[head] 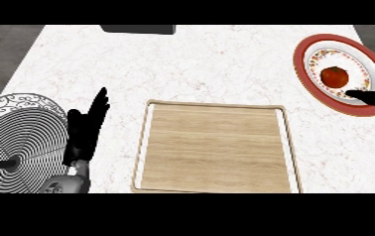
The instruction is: Pick the tomato from the tray and place it in the plate
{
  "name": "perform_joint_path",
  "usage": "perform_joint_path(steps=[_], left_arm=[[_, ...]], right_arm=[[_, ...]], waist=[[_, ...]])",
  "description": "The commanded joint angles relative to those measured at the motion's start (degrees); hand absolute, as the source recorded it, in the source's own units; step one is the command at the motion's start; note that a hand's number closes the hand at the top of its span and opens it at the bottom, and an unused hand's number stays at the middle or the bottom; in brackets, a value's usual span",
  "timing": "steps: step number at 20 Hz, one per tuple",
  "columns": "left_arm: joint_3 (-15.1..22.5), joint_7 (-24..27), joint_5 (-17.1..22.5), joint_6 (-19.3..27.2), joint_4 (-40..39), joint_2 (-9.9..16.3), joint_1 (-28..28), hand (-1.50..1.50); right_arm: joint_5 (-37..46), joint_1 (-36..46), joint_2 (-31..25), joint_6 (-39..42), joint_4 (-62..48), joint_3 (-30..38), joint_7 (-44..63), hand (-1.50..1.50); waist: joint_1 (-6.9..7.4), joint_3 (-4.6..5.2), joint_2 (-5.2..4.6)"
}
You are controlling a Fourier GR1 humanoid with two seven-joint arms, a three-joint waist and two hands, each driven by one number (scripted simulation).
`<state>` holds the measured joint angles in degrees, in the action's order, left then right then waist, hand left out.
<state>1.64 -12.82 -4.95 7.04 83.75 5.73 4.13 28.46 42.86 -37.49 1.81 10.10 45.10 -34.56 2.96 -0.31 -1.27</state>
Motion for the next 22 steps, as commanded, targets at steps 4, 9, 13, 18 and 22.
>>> perform_joint_path(steps=[4,9,13,18,22], left_arm=[[1.1,1.0,-1.0,0.7,0.3,-1.2,-0.9,0.00],[-2.1,3.4,0.8,-0.9,-3.1,0.9,-0.2,0.00],[-0.5,-1.0,0.6,-1.2,2.2,0.7,-0.9,0.00],[0.2,0.8,-0.5,0.1,0.9,-0.7,-1.6,0.00],[0.7,0.6,-0.6,-0.6,1.7,-0.5,-2.9,0.00]], right_arm=[[-0.4,-3.3,-2.3,-1.0,-0.4,0.1,-1.2,-1.50],[-0.6,-3.3,-0.8,-2.3,-0.8,-0.5,-0.2,-1.50],[-0.8,-3.4,-2.1,-4.0,-0.2,-0.5,0.5,-1.50],[-2.3,-6.9,-4.5,-2.1,-0.8,1.0,-1.8,-1.50],[-2.6,-6.7,-5.9,-2.6,-0.9,1.2,-0.6,-1.50]], waist=[[0.11,-0.08,-0.18],[-0.36,0.02,0.05],[-0.12,-0.02,0.23],[-0.13,-0.11,0.02],[0.27,-0.12,0.04]])
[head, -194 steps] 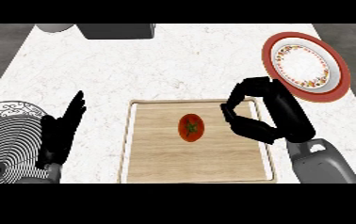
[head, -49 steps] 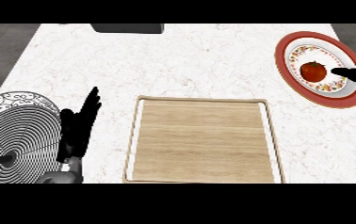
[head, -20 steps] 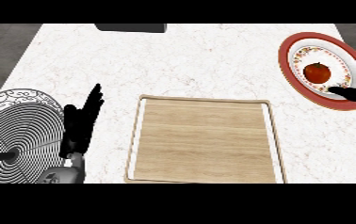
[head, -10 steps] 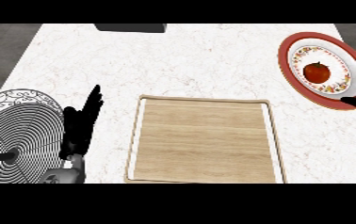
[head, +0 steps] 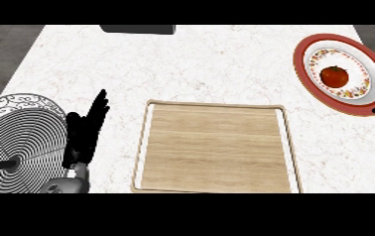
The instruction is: Pick the tomato from the tray and place it in the plate
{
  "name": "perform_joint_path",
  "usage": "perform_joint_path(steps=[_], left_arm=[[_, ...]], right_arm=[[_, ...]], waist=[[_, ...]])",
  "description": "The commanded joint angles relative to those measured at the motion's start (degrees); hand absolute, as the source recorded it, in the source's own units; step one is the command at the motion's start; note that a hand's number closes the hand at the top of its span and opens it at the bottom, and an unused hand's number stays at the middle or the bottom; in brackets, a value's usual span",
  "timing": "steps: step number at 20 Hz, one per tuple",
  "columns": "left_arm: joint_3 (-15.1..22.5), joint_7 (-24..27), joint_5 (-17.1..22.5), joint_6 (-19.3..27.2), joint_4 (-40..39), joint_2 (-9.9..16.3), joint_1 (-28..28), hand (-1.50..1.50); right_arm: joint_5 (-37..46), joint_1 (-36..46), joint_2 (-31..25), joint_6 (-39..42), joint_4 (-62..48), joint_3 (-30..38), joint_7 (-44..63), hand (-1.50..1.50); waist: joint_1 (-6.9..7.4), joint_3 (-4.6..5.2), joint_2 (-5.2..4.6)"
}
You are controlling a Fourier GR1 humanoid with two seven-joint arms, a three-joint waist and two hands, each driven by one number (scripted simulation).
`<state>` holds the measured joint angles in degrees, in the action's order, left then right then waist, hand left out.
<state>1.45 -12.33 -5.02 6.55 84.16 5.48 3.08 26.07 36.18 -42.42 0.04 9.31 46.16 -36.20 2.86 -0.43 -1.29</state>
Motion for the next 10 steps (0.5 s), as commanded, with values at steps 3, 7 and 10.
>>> perform_joint_path(steps=[3,7,10], left_arm=[[0.9,0.3,-0.8,0.3,0.0,-0.6,-0.8,0.00],[-0.8,-1.1,1.1,-0.8,1.5,0.4,0.4,0.00],[0.1,1.7,-0.5,0.1,0.7,-0.1,-1.8,0.00]], right_arm=[[-2.1,-1.8,-1.6,0.3,0.0,1.9,-1.7,-1.50],[-2.6,-3.6,-3.0,-1.5,-0.6,2.5,-0.1,-1.50],[-2.6,-4.7,-2.8,-2.6,-0.3,2.5,-1.3,-1.50]], waist=[[-0.02,-0.05,-0.05],[-0.05,-0.06,-0.01],[0.19,-0.10,-0.09]])
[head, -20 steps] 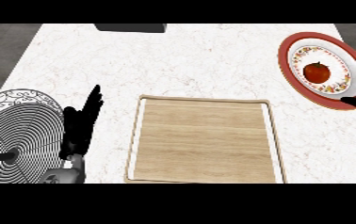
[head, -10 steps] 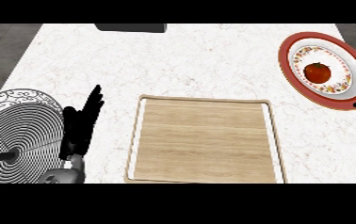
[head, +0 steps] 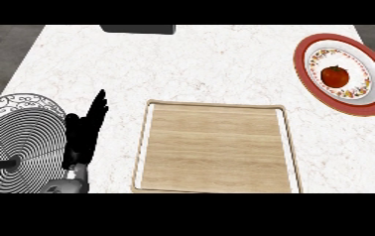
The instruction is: Pick the tomato from the tray and place it in the plate
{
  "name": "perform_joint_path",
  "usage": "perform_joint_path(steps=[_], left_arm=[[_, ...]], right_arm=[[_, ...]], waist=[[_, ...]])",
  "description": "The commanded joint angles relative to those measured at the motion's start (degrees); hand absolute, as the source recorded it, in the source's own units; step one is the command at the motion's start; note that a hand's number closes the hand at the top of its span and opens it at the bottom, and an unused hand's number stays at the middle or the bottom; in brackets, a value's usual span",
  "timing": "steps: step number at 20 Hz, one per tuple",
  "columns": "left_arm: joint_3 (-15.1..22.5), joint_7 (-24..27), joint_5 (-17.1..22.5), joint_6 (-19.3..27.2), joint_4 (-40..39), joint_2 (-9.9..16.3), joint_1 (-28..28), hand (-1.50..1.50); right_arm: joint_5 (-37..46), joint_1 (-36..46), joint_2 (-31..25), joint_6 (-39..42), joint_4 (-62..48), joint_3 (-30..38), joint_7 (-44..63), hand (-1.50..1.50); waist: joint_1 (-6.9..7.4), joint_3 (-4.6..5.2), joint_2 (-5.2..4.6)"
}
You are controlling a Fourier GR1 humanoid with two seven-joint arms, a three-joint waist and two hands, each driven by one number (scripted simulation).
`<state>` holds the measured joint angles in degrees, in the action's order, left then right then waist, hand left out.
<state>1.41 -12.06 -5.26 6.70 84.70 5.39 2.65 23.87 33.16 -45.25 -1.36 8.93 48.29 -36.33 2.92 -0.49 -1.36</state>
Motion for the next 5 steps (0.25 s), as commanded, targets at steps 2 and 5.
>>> perform_joint_path(steps=[2,5], left_arm=[[0.1,-1.8,-0.1,0.7,1.0,-0.7,0.6,0.00],[-0.1,-1.2,-0.9,1.1,-2.7,-0.9,3.7,0.00]], right_arm=[[0.2,-1.7,0.7,-2.1,0.0,-0.3,-1.0,-1.50],[0.9,-0.2,1.1,-4.5,0.2,-1.1,0.6,-1.50]], waist=[[-0.02,-0.05,0.00],[-0.19,-0.02,-0.24]])
